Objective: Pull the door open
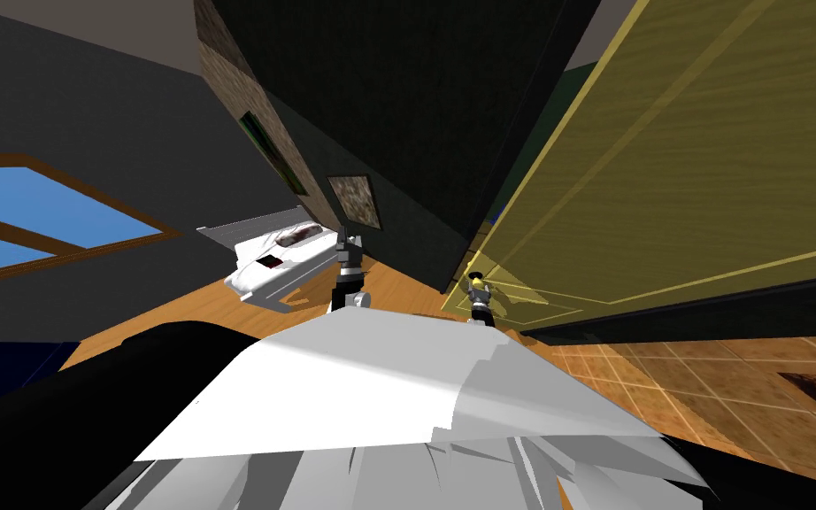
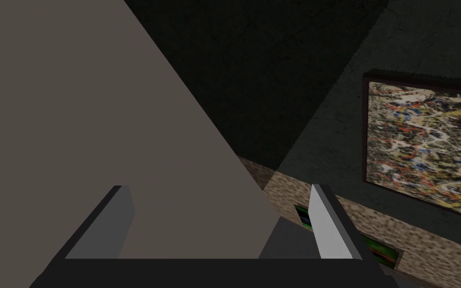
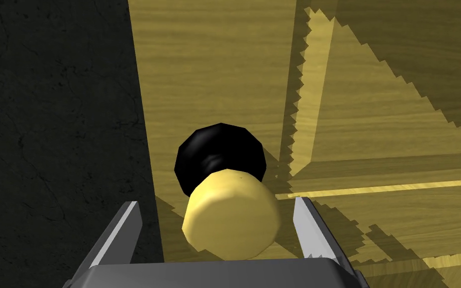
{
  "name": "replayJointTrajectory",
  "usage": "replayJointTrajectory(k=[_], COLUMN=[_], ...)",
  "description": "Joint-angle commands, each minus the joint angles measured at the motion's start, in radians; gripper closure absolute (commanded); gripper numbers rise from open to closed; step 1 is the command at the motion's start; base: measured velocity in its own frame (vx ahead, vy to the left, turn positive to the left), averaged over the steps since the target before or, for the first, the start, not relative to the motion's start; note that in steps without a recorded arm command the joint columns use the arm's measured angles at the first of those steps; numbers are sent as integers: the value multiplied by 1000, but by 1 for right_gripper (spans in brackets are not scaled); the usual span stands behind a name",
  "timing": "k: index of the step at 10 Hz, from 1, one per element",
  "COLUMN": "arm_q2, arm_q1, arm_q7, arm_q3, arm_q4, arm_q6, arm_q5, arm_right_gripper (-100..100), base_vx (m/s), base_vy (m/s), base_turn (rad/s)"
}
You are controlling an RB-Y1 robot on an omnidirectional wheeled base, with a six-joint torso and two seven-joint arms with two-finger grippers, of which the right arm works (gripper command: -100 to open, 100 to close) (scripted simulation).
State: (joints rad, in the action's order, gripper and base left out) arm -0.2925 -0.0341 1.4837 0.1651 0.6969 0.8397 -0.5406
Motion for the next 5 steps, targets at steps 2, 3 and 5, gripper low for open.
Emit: replayJointTrajectory(k=[2, 3, 5], arm_q2=[0, 0, 0], arm_q1=[0, 0, 0], arm_q7=[0, 0, 0], arm_q3=[0, 0, 0], arm_q4=[0, 0, 0], arm_q6=[0, 0, 0], arm_q5=[0, 0, 0], arm_right_gripper=[100, 100, 100], base_vx=[35, -23, -20], base_vy=[-7, -14, -3], base_turn=[-17, -11, 14])
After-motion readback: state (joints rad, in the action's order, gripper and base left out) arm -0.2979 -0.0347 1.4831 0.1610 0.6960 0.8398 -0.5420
